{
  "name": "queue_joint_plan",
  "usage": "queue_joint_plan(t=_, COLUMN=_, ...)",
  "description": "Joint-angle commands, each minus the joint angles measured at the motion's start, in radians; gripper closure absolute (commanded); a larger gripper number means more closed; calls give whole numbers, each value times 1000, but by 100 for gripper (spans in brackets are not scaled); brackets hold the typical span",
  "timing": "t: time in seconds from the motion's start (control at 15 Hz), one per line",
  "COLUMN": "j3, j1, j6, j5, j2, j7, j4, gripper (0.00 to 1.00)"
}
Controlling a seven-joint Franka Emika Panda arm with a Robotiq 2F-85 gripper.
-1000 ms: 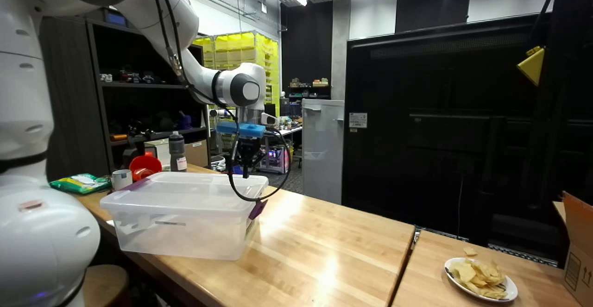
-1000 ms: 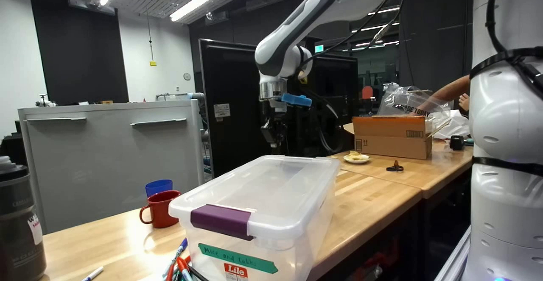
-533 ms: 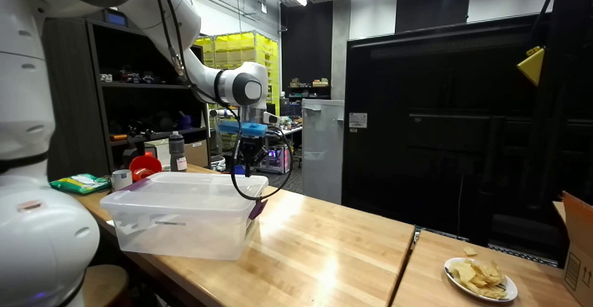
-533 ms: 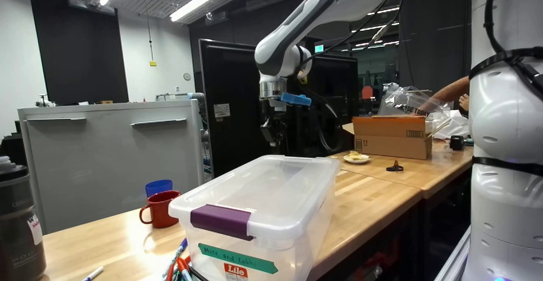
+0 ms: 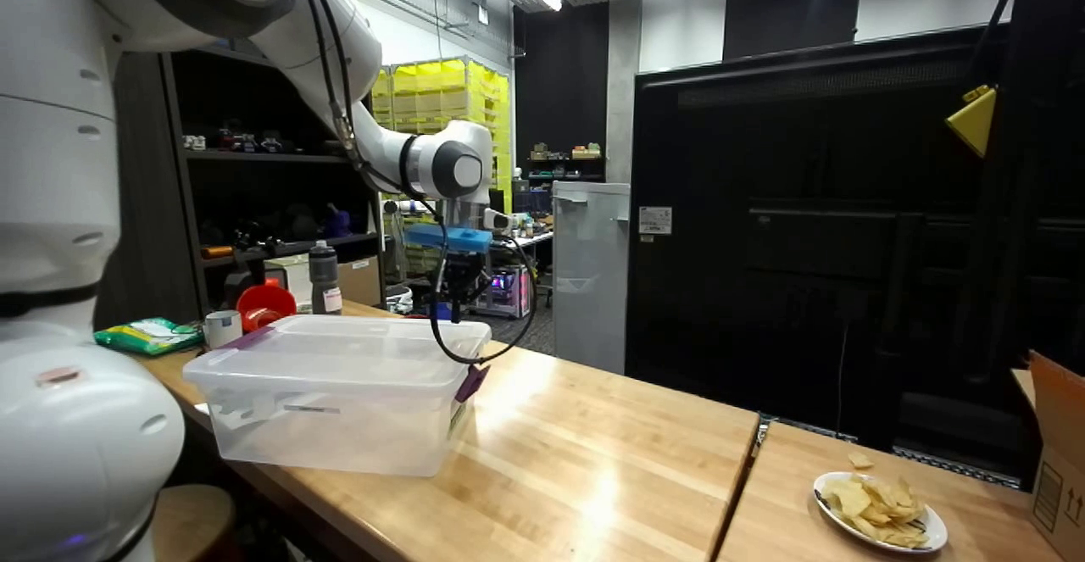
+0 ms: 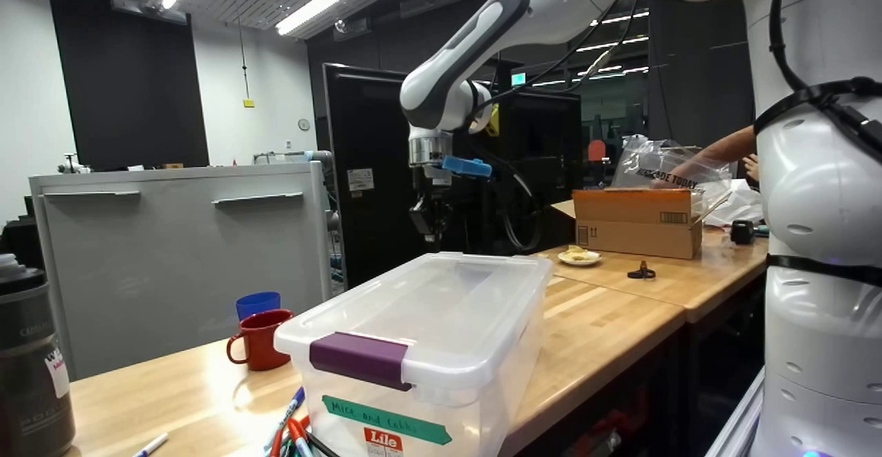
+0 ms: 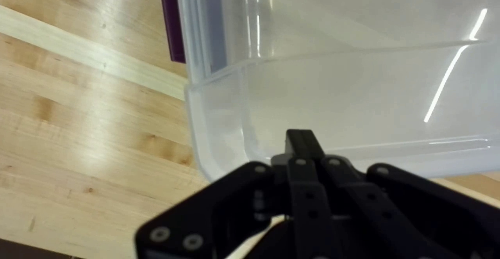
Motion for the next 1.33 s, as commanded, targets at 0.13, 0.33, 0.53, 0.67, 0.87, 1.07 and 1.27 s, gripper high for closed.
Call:
queue_joint_plan(t=0.13, j3=7, j1=-5, j6=-8, j5=24, j2=46, j7=7, j4=67, gripper=100)
queue_joint_plan(t=0.33, j3=8, j1=-6, j6=-7, j5=28, j2=63, j7=12, j4=91, gripper=100)
queue_joint_plan(t=0.53, j3=5, j1=-12, j6=-7, j5=38, j2=61, j7=10, j4=92, gripper=100)
queue_joint_plan(t=0.67, j3=3, j1=-17, j6=-3, j5=43, j2=49, j7=5, j4=79, gripper=100)
queue_joint_plan(t=0.87, j3=-1, j1=-25, j6=-1, j5=41, j2=44, j7=7, j4=69, gripper=100)
queue_joint_plan(t=1.07, j3=-4, j1=-34, j6=0, j5=39, j2=41, j7=4, j4=59, gripper=100)
queue_joint_plan(t=1.27, j3=-7, j1=-42, j6=4, j5=36, j2=41, j7=3, j4=47, gripper=100)
